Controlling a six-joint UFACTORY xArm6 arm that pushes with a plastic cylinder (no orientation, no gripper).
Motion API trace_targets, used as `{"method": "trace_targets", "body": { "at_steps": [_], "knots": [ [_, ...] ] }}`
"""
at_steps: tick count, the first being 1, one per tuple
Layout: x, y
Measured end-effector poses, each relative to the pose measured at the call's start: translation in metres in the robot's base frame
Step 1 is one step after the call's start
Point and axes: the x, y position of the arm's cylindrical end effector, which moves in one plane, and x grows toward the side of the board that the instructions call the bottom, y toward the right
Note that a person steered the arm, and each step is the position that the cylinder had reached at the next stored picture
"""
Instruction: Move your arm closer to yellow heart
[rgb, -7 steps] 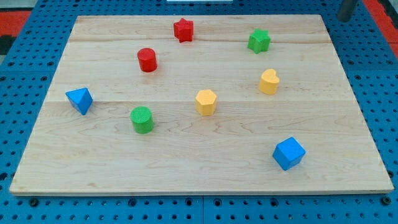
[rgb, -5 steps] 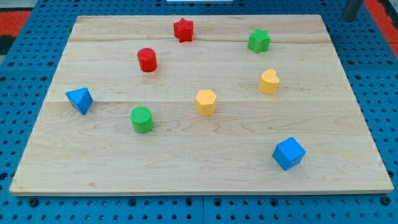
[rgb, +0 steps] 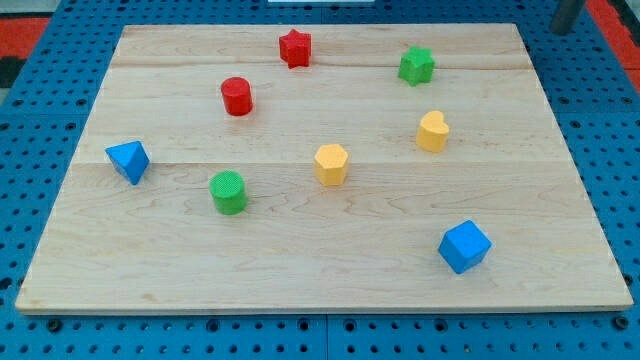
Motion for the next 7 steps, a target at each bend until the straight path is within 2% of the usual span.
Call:
{"method": "trace_targets", "body": {
  "at_steps": [5,6,7],
  "knots": [
    [0.002,-0.006],
    [0.028,-0.006],
    [0.075,-0.006]
  ]
}}
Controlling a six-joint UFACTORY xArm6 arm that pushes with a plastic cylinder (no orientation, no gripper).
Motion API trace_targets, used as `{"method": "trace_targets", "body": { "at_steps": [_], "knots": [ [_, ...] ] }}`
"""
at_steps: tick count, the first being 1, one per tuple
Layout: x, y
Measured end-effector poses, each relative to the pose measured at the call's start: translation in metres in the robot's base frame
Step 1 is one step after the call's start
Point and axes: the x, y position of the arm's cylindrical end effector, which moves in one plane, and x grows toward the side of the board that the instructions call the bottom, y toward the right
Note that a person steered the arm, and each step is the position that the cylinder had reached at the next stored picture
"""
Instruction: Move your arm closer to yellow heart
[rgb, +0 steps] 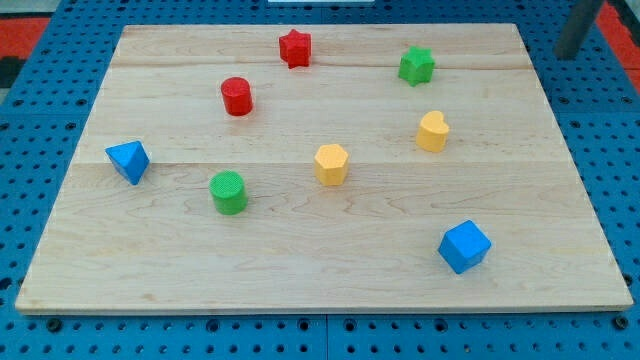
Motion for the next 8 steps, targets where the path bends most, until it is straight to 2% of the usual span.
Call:
{"method": "trace_targets", "body": {
  "at_steps": [1,2,3,5,6,7,8],
  "knots": [
    [0.028,-0.005],
    [0.029,-0.004],
    [0.058,-0.028],
    [0.171,-0.057],
    [0.192,-0.109],
    [0.192,-0.204],
    [0.184,-0.256]
  ]
}}
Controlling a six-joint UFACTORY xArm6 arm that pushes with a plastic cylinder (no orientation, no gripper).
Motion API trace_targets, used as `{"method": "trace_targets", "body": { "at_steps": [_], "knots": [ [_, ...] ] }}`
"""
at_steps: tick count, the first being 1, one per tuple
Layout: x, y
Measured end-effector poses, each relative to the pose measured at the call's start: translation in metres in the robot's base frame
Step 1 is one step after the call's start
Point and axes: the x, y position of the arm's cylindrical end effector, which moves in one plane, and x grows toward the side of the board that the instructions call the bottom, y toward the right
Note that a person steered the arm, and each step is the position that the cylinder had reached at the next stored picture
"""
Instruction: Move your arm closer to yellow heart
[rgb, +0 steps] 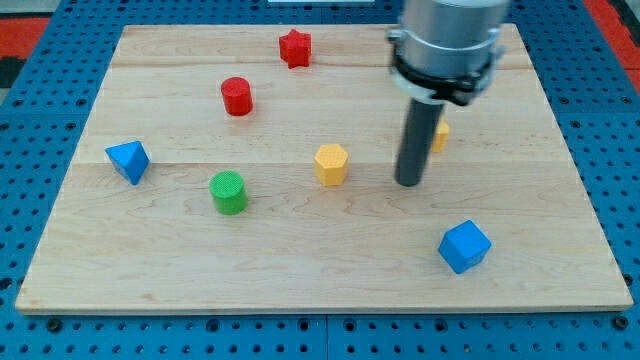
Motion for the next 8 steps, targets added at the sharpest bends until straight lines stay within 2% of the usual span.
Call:
{"method": "trace_targets", "body": {
  "at_steps": [3,6,7,8],
  "knots": [
    [-0.043,0.008],
    [-0.051,0.004],
    [-0.063,0.018],
    [-0.063,0.057]
  ]
}}
